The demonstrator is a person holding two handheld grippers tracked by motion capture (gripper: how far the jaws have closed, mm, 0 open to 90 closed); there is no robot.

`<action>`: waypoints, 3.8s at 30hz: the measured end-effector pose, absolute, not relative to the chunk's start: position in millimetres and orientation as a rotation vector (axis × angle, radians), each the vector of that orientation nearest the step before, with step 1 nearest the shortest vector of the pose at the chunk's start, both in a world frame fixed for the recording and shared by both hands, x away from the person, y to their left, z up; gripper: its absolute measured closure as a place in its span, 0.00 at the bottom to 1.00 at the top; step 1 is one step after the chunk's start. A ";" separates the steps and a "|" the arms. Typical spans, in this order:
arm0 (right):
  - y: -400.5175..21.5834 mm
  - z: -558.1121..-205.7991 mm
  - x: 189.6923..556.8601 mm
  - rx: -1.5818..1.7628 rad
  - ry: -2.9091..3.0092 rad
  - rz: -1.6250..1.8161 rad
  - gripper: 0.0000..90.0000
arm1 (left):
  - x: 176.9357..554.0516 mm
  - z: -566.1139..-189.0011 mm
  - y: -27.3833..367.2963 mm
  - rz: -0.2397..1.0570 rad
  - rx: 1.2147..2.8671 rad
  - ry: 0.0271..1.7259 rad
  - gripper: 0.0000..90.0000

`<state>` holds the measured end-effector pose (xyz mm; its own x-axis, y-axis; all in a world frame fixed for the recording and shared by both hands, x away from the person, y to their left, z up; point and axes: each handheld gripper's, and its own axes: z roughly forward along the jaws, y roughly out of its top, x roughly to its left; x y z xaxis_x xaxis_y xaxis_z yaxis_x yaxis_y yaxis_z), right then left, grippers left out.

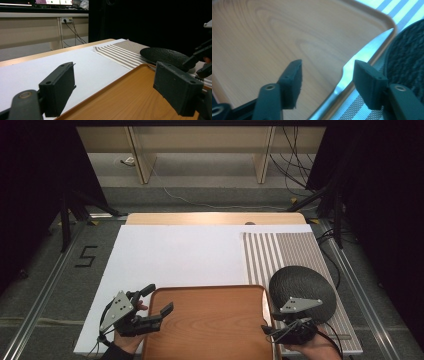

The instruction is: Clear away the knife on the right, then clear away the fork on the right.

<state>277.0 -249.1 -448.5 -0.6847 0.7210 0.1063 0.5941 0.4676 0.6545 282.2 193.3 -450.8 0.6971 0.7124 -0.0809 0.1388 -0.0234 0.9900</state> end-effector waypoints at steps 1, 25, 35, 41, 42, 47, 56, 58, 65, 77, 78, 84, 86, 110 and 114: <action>-250.3 -447.9 276.9 1.151 2.516 1.023 0.45 | 282.1 -450.6 193.2 0.526 1.554 0.721 0.19; -286.0 -439.1 271.3 1.272 2.303 1.133 0.32 | 282.5 -450.1 193.3 0.523 1.552 0.723 0.19; -302.0 -439.3 267.4 1.324 2.251 1.090 0.32 | 281.4 -449.4 194.2 0.523 1.545 0.722 0.19; -311.2 -439.9 267.5 1.334 2.228 1.063 0.40 | 281.8 -449.4 193.9 0.523 1.546 0.724 0.19; -313.3 -439.7 267.3 1.334 2.224 1.054 0.43 | 281.9 -449.5 194.0 0.522 1.546 0.725 0.19; -320.2 -439.8 266.5 1.357 2.198 1.020 0.54 | 281.1 -449.5 194.1 0.524 1.547 0.722 0.19; -343.3 -440.9 259.6 1.434 2.140 0.966 0.76 | 280.5 -449.4 194.3 0.523 1.548 0.719 0.19; -351.0 -441.4 256.7 1.454 2.125 0.957 0.81 | 281.1 -449.6 194.3 0.522 1.547 0.722 0.19; -368.3 -442.9 250.6 1.505 2.069 0.908 0.95 | 280.7 -449.7 193.9 0.524 1.551 0.721 0.19; -380.3 -448.4 248.1 1.543 2.069 0.803 1.00 | 280.6 -449.7 193.9 0.524 1.552 0.720 0.19; -381.3 -449.1 247.9 1.552 2.069 0.787 1.00 | 280.5 -449.7 193.9 0.525 1.552 0.720 0.19; -388.8 -454.7 248.7 1.589 2.074 0.730 1.00 | 280.6 -449.8 193.6 0.525 1.554 0.719 0.19; -391.3 -457.6 249.4 1.601 2.081 0.697 1.00 | 280.6 -449.8 193.5 0.524 1.555 0.719 0.19; -398.0 -470.9 252.5 1.659 2.167 0.571 1.00 | 280.7 -449.8 193.3 0.525 1.559 0.720 0.19; -398.5 -470.2 251.9 1.668 2.176 0.568 1.00 | 280.8 -449.8 193.4 0.524 1.559 0.720 0.19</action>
<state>251.9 -398.5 -470.2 -0.2531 0.9671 -0.0256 0.8312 0.2309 0.5058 280.8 193.4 -449.8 0.6990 0.7105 -0.0813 0.1412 -0.0257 0.9896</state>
